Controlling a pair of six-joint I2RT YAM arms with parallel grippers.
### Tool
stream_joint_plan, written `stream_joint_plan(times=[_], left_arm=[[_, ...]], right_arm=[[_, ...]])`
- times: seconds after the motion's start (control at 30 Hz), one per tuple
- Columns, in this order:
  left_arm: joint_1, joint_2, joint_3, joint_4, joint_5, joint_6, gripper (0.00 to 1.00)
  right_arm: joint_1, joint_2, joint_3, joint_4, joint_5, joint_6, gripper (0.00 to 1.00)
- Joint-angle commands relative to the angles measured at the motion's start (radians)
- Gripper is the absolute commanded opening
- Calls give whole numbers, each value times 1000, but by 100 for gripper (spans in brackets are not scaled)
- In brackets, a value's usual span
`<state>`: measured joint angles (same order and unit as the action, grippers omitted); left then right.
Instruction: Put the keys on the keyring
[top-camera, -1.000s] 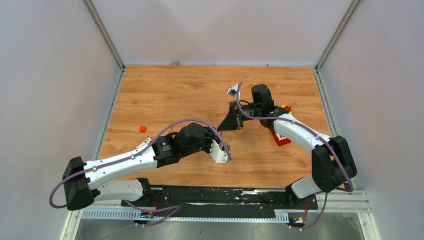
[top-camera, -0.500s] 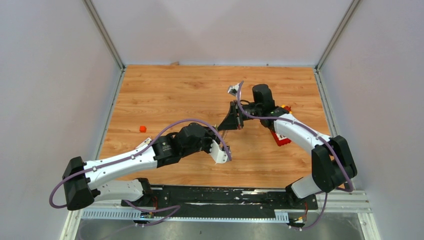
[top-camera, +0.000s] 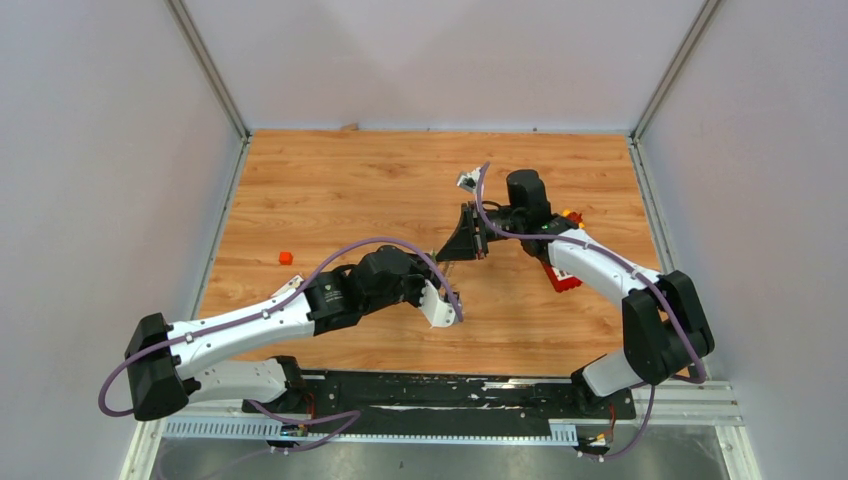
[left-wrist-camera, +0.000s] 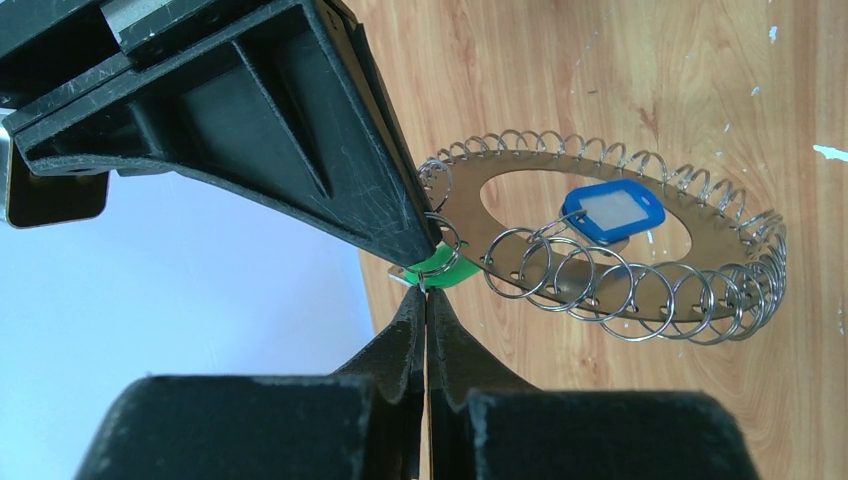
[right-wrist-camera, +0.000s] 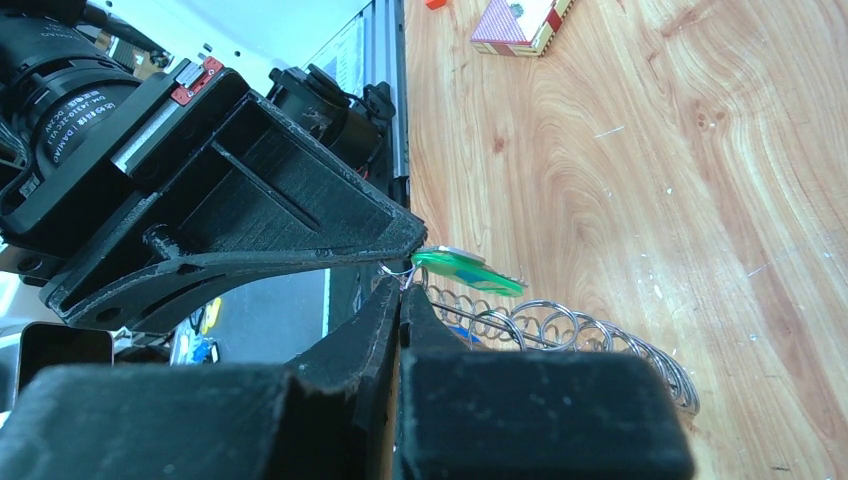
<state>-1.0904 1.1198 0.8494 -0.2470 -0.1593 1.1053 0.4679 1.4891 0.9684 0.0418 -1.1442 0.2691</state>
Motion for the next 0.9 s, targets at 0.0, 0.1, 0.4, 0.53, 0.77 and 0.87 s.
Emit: stream_joint_plan(times=[0.0, 0.1, 0.4, 0.53, 0.77, 0.87], left_arm=[[-6, 11, 0, -38, 28, -19, 0], [-5, 15, -1, -37, 25, -18, 0], [-3, 21, 2, -46, 31, -22, 0], [6, 20, 6, -55, 46, -28, 0], [19, 17, 17, -66, 74, -45, 0], [21, 16, 21, -67, 84, -51, 0]], right_arm=[[-11, -36, 13, 110, -48, 29, 0], [-11, -39, 11, 119, -57, 36, 0], [-16, -48, 4, 149, -75, 56, 0], [-18, -52, 4, 154, -81, 58, 0], [-18, -56, -2, 177, -95, 71, 0], [-18, -56, -4, 183, -94, 72, 0]])
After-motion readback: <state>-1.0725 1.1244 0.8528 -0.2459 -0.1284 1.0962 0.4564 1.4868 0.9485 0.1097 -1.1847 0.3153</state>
